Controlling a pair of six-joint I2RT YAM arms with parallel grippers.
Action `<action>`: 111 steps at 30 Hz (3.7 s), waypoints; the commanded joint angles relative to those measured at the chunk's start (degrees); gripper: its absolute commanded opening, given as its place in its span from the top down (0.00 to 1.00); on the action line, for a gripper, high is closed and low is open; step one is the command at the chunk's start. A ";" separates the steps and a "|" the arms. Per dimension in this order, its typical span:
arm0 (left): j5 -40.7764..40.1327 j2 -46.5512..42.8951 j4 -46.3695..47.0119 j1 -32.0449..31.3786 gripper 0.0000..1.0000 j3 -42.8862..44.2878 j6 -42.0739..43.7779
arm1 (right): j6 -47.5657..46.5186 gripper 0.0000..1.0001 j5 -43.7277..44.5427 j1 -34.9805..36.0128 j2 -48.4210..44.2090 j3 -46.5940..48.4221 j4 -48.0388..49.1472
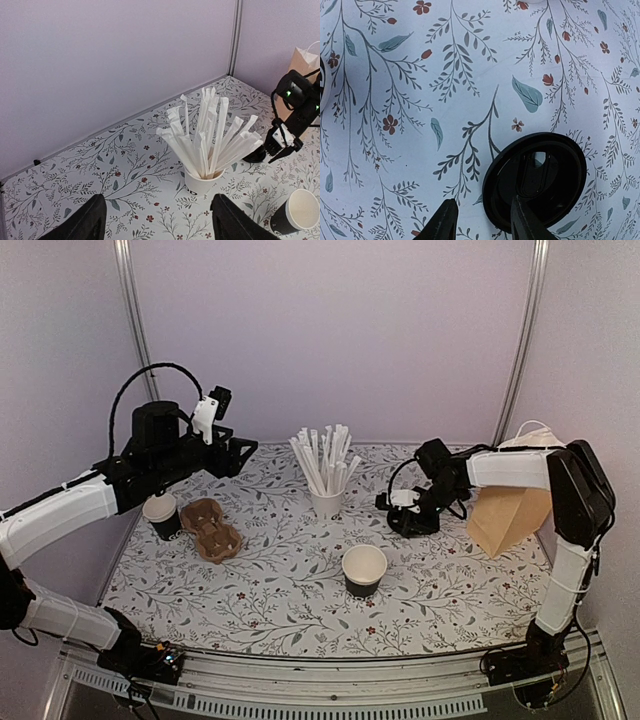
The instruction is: Pack the takeout coffee
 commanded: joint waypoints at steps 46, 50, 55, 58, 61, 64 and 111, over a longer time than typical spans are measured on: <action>11.44 -8.53 21.22 -0.48 0.21 -14.48 5.65 | 10.55 0.93 -18.78 0.00 -23.55 -3.27 -11.08; 15.03 -8.41 25.56 -2.90 0.00 -15.43 4.00 | 11.64 0.93 -29.12 0.01 -29.32 -4.11 -8.00; 11.51 -7.42 27.81 -10.64 0.00 -12.75 2.93 | 13.53 0.93 -39.07 0.05 -29.48 1.29 -8.56; 10.63 -4.39 32.86 -13.54 0.00 -11.94 -0.77 | 15.04 0.92 -43.84 0.01 -29.61 2.40 -6.17; 9.10 -1.32 42.33 -16.93 0.00 -12.90 -5.53 | 16.51 0.92 -50.12 0.05 -28.45 5.20 -6.14; 6.18 2.71 52.62 -22.04 0.00 -13.40 -7.81 | 18.57 0.92 -55.39 0.02 -27.48 7.44 -6.11; -3.71 29.05 60.60 -36.24 0.02 4.70 4.78 | 28.92 0.88 -66.50 0.05 -28.93 4.90 1.78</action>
